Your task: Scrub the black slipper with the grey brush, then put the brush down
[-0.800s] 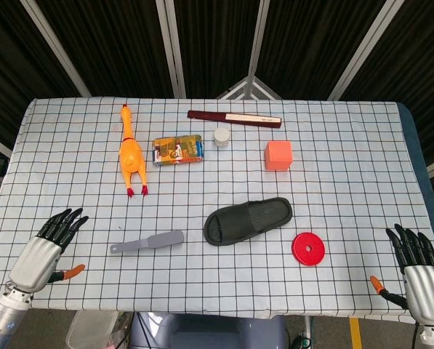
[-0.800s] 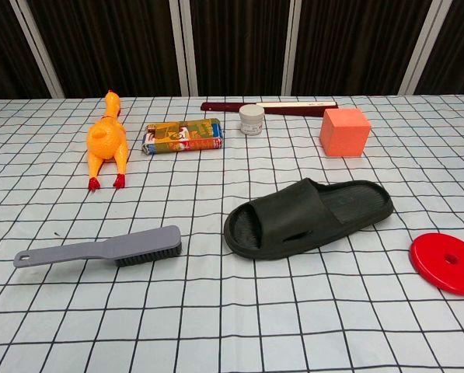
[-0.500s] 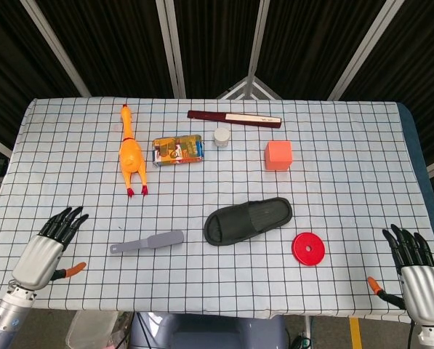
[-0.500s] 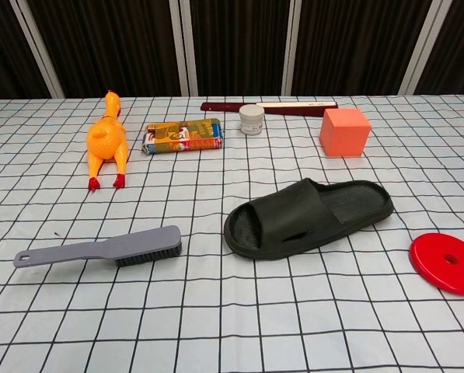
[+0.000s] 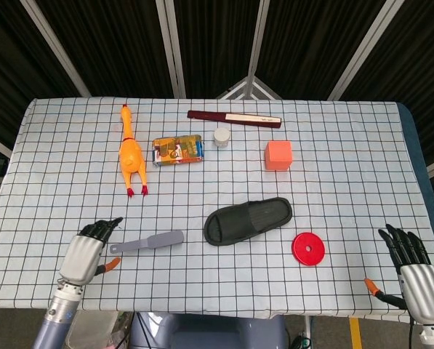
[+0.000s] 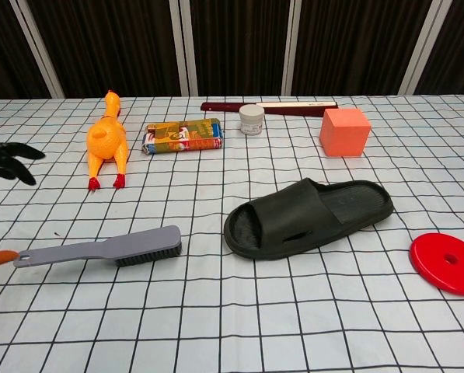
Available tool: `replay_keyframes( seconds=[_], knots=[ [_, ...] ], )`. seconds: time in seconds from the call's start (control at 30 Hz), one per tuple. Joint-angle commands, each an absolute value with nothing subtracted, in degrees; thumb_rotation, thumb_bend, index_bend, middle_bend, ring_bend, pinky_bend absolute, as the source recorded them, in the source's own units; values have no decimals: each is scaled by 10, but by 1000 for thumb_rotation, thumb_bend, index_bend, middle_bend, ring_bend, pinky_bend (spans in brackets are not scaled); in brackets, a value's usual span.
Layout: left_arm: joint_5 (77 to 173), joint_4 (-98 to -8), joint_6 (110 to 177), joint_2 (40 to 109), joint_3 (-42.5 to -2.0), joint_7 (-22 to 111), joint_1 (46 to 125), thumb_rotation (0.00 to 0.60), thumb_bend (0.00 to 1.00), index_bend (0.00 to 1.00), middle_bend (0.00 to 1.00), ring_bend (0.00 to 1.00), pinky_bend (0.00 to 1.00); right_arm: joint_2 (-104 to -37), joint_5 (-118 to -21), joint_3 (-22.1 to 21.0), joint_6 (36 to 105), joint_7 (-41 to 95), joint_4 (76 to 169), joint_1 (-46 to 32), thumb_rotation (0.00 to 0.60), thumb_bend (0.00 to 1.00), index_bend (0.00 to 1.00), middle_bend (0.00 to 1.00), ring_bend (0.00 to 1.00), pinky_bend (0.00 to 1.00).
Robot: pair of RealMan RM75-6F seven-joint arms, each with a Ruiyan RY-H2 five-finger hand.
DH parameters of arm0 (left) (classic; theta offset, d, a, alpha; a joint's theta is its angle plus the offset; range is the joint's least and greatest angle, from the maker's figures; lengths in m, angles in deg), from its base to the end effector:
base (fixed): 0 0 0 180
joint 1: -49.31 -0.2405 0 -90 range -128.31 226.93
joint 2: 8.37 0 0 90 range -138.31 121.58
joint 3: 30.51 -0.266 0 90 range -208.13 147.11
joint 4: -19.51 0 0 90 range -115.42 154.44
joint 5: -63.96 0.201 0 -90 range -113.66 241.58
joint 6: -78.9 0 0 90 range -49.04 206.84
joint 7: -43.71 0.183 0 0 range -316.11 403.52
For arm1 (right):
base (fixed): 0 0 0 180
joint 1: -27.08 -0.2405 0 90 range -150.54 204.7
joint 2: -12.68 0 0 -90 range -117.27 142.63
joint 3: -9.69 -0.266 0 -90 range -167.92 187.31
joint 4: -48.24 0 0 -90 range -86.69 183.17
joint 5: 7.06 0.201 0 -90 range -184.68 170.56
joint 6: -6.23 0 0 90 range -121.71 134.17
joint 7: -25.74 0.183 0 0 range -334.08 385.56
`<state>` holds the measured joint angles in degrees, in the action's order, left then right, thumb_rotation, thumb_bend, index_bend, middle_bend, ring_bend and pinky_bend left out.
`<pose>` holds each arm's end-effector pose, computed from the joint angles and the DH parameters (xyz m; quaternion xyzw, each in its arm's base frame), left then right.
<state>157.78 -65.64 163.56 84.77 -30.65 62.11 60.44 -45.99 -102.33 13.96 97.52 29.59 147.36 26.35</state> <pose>-0.2201 0.2280 0.0072 -0.6568 -0.3426 -0.4525 0.4965 -0.2907 -0.1711 0.1791 0.6080 -0.4110 0.4177 0.5356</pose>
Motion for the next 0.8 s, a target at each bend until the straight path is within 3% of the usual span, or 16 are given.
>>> replay_keyframes(
  seconds=[0.03, 0.33, 0.8],
  knots=[
    [1577, -628, 1635, 914, -307, 666, 601, 600, 42, 162, 303, 261, 351, -453, -1027, 141, 965, 314, 1471, 257, 524, 307, 0, 0, 0, 10],
    [1552, -561, 1614, 1022, -280, 706, 615, 600, 65, 185, 329, 275, 351, -442, -1041, 146, 951, 354, 1462, 249, 524, 307, 0, 0, 0, 10],
    [1509, -498, 1557, 1092, -231, 709, 664, 600, 117, 231, 383, 306, 316, -436, -1041, 144, 952, 368, 1458, 252, 524, 306, 0, 0, 0, 11]
  ],
)
